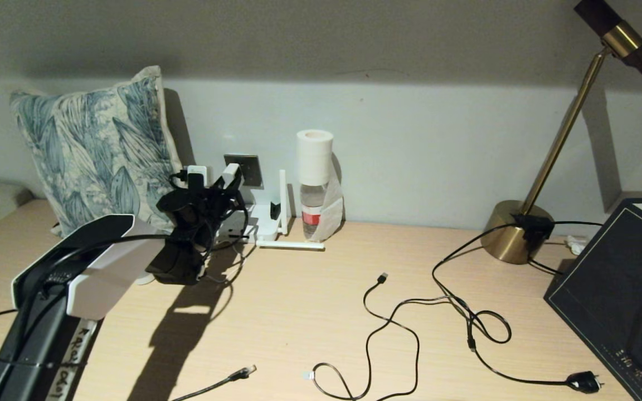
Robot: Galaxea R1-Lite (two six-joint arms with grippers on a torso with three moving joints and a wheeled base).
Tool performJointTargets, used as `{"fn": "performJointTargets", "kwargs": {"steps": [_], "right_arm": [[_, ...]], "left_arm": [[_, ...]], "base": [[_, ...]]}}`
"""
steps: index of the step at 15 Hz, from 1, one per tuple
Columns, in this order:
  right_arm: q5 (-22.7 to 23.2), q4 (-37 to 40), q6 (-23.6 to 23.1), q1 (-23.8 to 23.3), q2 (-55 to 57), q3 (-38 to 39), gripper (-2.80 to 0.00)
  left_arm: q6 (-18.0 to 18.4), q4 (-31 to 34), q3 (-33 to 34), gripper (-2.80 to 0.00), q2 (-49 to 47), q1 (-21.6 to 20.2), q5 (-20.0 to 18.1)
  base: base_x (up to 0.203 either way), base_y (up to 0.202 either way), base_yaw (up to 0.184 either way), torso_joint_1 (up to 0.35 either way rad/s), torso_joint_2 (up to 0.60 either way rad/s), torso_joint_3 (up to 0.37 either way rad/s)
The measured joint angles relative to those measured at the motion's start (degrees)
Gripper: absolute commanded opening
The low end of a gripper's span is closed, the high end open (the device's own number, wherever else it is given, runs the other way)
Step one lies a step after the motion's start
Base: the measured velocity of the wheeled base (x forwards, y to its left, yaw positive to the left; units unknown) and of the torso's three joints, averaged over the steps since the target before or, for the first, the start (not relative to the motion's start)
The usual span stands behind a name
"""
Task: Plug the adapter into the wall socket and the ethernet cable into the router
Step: Plug plug into socket
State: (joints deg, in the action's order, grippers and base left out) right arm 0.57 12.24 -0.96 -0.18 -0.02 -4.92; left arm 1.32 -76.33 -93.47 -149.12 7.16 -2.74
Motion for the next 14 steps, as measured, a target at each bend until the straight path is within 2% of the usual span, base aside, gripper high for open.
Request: {"fn": "performJointTargets", "kwargs": {"steps": [14], "right_arm": [[0.0, 0.0, 0.0, 0.0, 0.0, 0.0, -2.8]], "left_arm": [[0.1, -0.7, 0.8, -2.8, -0.3, 0.5, 0.4]], "base": [[0.0, 0.0, 0.0, 0.0, 0.0, 0.0]]}}
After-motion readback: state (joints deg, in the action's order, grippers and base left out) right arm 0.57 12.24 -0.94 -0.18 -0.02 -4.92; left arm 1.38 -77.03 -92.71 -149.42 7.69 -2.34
